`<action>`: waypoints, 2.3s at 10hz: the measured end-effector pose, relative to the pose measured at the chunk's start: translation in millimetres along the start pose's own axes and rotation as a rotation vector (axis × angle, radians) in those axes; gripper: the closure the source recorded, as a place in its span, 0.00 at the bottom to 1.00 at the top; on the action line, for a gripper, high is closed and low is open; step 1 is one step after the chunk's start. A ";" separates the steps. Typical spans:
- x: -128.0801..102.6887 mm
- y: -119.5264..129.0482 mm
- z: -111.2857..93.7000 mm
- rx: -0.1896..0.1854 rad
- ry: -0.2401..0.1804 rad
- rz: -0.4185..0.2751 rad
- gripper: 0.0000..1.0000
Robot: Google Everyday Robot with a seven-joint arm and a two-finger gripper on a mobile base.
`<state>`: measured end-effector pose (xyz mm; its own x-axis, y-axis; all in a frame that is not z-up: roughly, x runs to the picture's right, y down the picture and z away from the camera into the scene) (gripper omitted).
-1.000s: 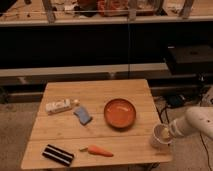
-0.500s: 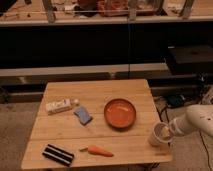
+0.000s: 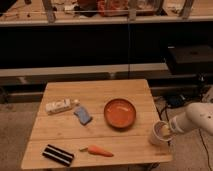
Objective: Place the ceramic cup in the ceramic bowl
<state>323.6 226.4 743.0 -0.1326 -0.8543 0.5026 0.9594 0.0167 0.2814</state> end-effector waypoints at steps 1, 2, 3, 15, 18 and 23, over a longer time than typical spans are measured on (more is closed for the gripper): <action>2.1 -1.0 -1.5 0.000 0.002 -0.005 0.99; 2.9 -1.7 -2.4 0.002 0.003 -0.009 0.99; 3.7 -1.7 -3.6 0.003 0.005 -0.012 0.99; 29.5 -9.8 -37.1 0.018 0.009 -0.072 0.99; 39.1 -15.4 -43.5 0.020 0.007 -0.094 0.99; 60.1 -34.9 -65.2 0.017 -0.003 -0.129 0.99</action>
<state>298.4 140.5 710.1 -0.2550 -0.8486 0.4636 0.9301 -0.0842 0.3576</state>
